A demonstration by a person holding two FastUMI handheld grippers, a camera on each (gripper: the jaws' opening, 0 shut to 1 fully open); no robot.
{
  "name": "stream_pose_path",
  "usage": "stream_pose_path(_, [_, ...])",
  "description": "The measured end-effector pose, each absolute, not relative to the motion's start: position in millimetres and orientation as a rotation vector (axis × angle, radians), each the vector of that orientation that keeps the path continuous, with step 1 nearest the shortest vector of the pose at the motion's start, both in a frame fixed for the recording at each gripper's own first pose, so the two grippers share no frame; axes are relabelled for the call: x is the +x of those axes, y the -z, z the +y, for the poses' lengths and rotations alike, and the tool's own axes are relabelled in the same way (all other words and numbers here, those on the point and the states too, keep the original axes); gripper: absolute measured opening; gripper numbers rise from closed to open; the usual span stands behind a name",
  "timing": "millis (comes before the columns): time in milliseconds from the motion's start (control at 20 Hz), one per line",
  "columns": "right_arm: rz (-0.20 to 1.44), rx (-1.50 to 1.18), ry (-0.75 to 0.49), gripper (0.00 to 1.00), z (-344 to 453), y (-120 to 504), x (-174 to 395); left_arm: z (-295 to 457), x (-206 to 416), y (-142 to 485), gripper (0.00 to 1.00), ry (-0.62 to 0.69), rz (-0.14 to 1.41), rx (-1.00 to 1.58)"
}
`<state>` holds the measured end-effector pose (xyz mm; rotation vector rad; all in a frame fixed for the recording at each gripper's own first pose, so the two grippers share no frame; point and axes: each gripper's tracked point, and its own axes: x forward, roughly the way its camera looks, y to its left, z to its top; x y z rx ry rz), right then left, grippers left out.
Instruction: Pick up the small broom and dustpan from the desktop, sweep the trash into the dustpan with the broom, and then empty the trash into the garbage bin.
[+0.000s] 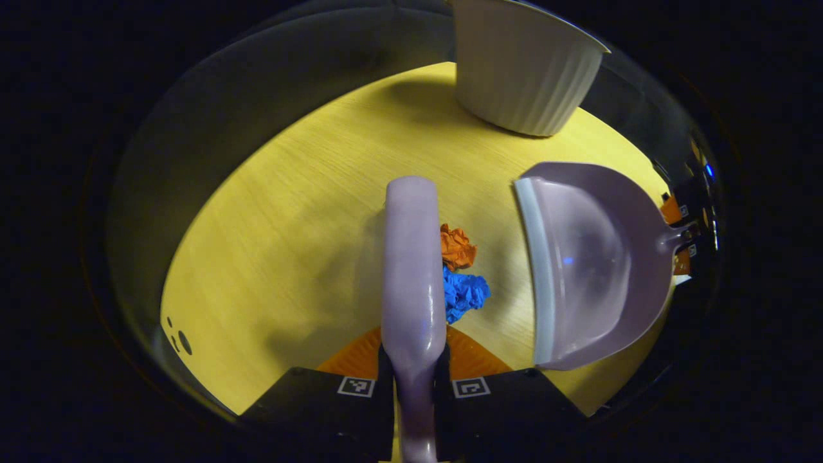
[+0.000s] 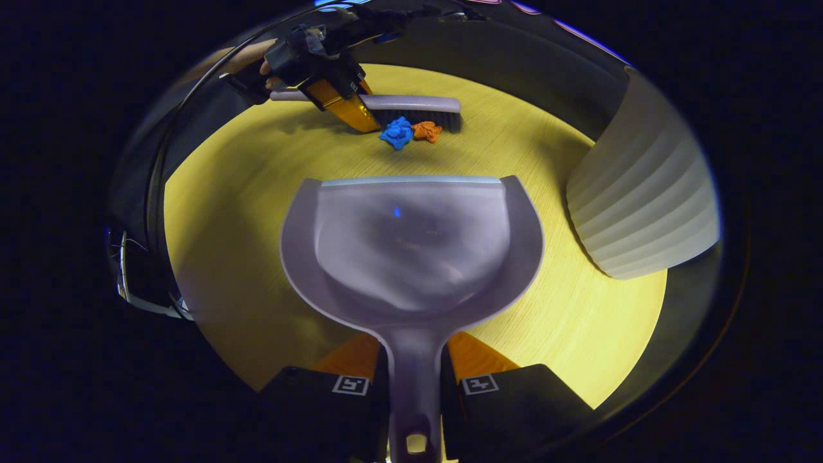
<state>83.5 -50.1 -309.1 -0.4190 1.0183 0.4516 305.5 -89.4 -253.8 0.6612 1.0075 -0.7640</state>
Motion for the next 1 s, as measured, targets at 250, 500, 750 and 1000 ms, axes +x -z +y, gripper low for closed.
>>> stream_pose_path(250, [1.01, -0.437, -0.45, 0.37, -50, 307, 84, -123, 260, 249, 0.29, 0.87, 1.077, 0.569])
stream_pose_path(500, [0.988, -0.438, -0.451, 0.33, -51, 305, 87, -159, 209, 247, 0.29, 0.952, 1.107, 0.508])
stream_pose_path(750, [0.979, -0.429, -0.451, 0.37, -55, 300, 81, -163, 203, 237, 0.29, 0.875, 1.042, 0.464])
stream_pose_path(1000, [0.954, -0.418, -0.447, 0.37, -66, 300, 72, -146, 200, 214, 0.29, 0.753, 0.941, 0.344])
